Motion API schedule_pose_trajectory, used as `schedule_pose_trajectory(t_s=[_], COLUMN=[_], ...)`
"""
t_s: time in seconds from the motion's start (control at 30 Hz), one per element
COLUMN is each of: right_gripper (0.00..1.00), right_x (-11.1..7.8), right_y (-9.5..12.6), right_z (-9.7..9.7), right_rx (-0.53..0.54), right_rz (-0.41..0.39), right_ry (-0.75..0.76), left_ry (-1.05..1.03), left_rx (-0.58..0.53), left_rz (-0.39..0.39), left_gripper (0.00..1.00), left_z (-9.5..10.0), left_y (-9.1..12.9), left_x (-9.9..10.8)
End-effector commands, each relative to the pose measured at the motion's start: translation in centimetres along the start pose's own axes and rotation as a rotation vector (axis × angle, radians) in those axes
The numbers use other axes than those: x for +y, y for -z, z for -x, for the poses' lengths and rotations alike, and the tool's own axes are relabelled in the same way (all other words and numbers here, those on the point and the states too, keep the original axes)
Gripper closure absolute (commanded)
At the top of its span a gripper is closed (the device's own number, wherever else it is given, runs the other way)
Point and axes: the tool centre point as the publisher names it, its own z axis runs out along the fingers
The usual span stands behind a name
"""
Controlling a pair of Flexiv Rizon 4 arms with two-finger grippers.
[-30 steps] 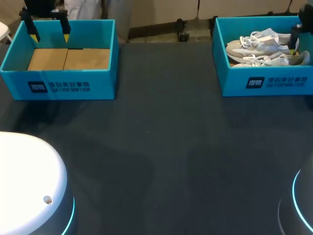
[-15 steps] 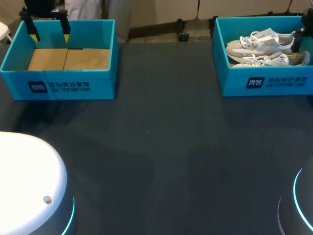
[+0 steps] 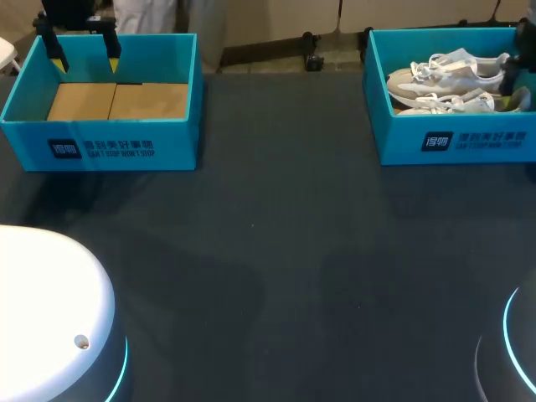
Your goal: Take the shoe out of the shoebox, open the shoe tongue, remove and reinsert the insole, then place the shoe into the shoebox
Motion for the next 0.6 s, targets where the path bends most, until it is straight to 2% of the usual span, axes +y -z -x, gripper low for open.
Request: schedule_pose_trajectory(t_s=[0.03, 0.1, 0.3, 0.6], right_gripper=[0.23, 0.25, 0.21, 0.25], right_x=[1.0, 1.1, 0.9, 0.7], right_y=[-0.7, -0.9, -1.5, -3.0], right_z=[0.2, 0.3, 0.5, 0.7], right_rx=[0.011, 0.012, 0.019, 0.043], right_rz=[-0.018, -0.02, -0.037, -0.064], right_ry=[-0.004, -0.007, -0.017, -0.024], left_ry=[0.0, 0.0, 0.0, 0.0], left_rx=[0.0, 0.0, 0.0, 0.0], left_rz=[0.0, 0.0, 0.0, 0.0], left_gripper=[0.0, 0.0, 0.0, 0.0], left_z=[0.0, 0.0, 0.0, 0.0], left_y=[0.0, 0.0, 0.0, 0.0], left_x=[0.0, 0.0, 0.0, 0.0])
